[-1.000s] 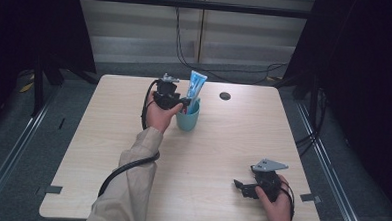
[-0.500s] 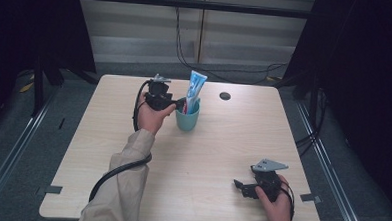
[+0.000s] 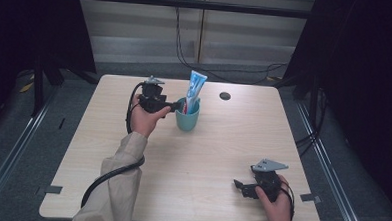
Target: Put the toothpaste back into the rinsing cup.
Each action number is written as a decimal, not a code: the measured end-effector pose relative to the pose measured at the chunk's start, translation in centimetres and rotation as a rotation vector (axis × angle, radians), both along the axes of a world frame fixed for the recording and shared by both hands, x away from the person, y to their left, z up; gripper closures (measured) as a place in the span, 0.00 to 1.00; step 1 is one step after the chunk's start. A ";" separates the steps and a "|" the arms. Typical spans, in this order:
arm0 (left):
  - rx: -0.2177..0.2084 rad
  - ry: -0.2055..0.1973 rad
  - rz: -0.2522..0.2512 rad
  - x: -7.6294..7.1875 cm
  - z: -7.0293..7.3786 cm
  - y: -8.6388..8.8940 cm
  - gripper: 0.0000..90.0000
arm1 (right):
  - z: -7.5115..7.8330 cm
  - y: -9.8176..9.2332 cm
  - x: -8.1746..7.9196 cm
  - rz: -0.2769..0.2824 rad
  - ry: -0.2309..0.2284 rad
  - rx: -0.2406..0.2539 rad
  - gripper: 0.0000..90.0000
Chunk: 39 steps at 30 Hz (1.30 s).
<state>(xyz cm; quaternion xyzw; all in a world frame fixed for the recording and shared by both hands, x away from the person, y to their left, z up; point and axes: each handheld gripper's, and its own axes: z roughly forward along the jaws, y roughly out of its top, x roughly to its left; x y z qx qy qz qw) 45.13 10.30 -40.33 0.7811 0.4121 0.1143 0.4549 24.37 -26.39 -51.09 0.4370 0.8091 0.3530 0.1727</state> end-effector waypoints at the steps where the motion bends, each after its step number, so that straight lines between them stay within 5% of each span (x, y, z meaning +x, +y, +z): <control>1: -0.003 0.001 0.000 0.0 0.0 0.1 0.31 | 0.0 0.0 0.0 0.000 0.001 0.000 0.16; 14: -0.026 0.034 -0.023 -0.8 -0.7 1.9 0.23 | 0.0 0.0 0.0 -0.003 0.004 0.002 0.16; 39: -0.102 0.020 -0.043 -3.2 -1.2 5.4 0.19 | 0.0 0.0 0.0 -0.002 0.003 0.003 0.16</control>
